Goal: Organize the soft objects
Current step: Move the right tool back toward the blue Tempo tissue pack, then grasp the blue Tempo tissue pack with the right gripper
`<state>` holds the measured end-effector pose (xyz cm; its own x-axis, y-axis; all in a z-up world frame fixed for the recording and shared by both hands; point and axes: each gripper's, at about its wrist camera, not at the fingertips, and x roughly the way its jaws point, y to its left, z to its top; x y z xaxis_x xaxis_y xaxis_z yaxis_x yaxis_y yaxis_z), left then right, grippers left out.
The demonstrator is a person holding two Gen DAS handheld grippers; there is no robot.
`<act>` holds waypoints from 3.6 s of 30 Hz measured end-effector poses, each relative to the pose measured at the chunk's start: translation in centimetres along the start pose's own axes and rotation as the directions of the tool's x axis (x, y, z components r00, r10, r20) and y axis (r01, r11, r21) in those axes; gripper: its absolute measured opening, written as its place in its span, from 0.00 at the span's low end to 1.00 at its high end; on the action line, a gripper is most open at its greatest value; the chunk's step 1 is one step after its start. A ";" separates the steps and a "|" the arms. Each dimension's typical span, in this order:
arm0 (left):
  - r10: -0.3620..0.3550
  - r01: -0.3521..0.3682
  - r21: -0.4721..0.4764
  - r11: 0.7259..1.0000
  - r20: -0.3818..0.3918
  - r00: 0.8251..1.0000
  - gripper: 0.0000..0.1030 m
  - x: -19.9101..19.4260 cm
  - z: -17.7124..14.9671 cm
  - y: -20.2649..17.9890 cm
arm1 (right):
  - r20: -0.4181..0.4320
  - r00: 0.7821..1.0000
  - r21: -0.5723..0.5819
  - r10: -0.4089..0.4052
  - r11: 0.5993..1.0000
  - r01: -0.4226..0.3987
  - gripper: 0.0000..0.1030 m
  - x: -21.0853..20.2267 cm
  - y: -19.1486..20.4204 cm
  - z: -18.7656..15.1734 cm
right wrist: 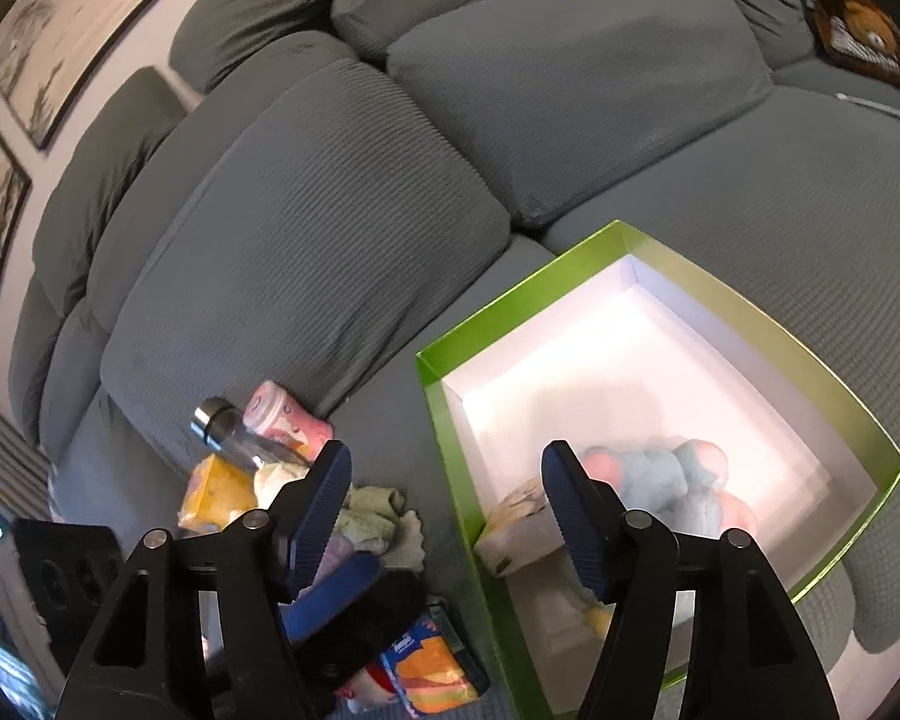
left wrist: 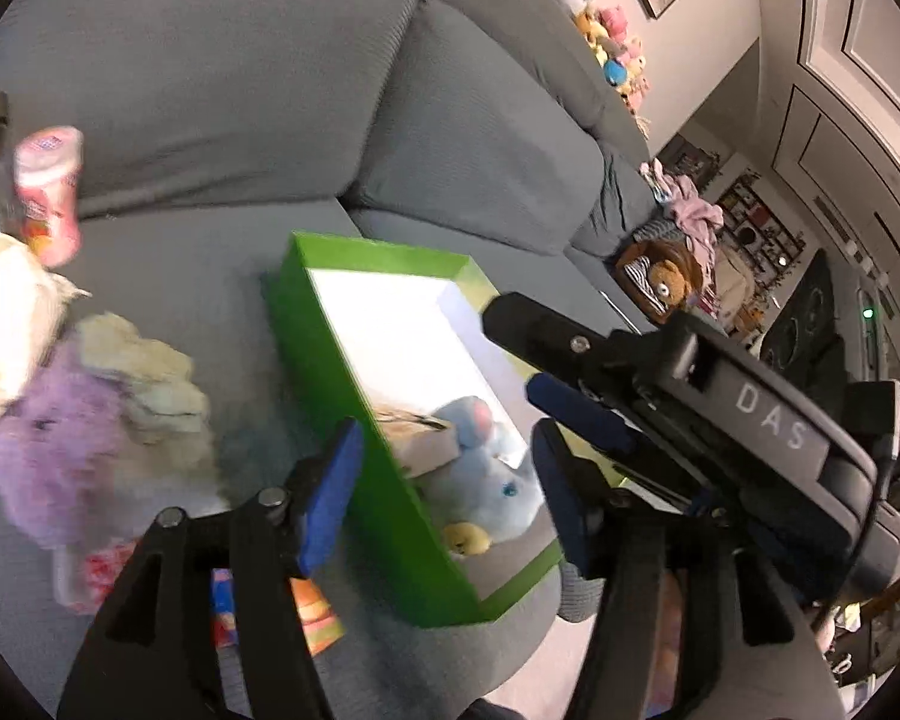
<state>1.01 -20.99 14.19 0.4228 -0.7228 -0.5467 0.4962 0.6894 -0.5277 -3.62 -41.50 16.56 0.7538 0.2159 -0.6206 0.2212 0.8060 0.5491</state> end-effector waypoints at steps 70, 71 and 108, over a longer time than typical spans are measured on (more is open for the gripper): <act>0.411 -0.424 -0.252 0.870 -0.107 0.905 0.98 -10.1 -11.4 17.8 | -0.269 0.934 -0.269 -0.233 0.950 0.160 0.81 6.5 4.4 -13.7; 0.414 -0.428 -0.246 0.870 -0.109 0.904 0.98 -10.0 -11.5 17.8 | -0.268 0.936 -0.268 -0.228 0.951 0.155 0.80 6.5 4.3 -13.7; 0.400 -0.404 -0.317 0.858 -0.081 0.913 0.73 -13.9 -10.6 19.5 | -0.464 0.884 -0.271 0.062 0.940 -0.208 0.61 8.4 13.0 -17.0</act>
<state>-3.22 2.96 4.61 0.5228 -0.3804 -0.7629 0.0145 0.8988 -0.4382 -4.95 -19.87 8.97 0.3931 0.4962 -0.7741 -0.1164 0.8620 0.4935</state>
